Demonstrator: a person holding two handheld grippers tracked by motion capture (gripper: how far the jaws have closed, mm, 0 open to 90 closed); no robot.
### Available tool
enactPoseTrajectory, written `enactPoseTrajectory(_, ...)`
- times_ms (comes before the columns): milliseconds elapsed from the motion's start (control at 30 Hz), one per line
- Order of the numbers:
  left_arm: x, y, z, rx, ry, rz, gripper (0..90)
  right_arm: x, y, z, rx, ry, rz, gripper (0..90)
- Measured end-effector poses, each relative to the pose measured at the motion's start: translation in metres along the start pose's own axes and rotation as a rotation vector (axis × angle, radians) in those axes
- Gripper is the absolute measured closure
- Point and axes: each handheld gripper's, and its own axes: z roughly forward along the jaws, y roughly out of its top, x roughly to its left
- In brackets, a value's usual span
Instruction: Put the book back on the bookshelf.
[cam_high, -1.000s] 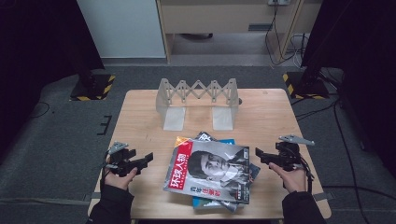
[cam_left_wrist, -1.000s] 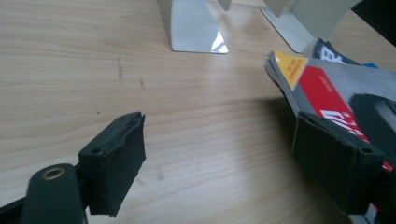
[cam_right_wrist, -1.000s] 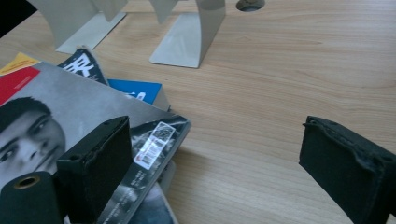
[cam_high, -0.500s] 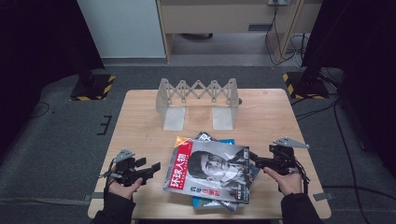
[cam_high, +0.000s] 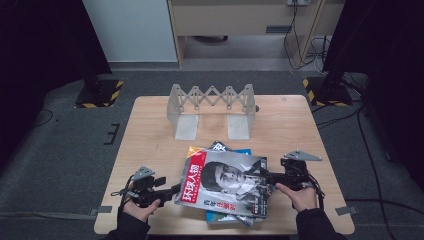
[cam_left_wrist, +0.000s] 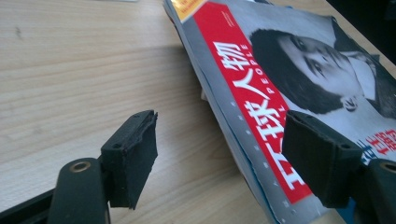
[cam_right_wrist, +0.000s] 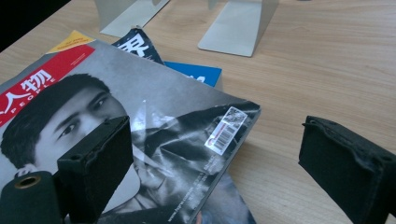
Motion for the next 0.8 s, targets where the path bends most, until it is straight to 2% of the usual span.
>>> enactPoseTrajectory(200,-0.006,-0.004,0.004,0.027,-0.033,-0.006,25.7,0.008,-0.004,0.005,0.014,0.023,-0.011,9.8)
enactPoseTrajectory(400,-0.009,-0.006,0.008,0.061,-0.049,0.009,25.7,0.014,-0.011,0.011,0.030,0.047,-0.021,9.8)
enactPoseTrajectory(633,-0.011,-0.008,0.017,0.104,-0.064,0.006,25.7,0.021,-0.018,0.020,0.059,0.064,-0.052,9.8)
enactPoseTrajectory(800,-0.012,-0.009,0.022,0.121,-0.094,-0.018,24.9,0.023,-0.021,0.026,0.078,0.067,-0.064,9.8)
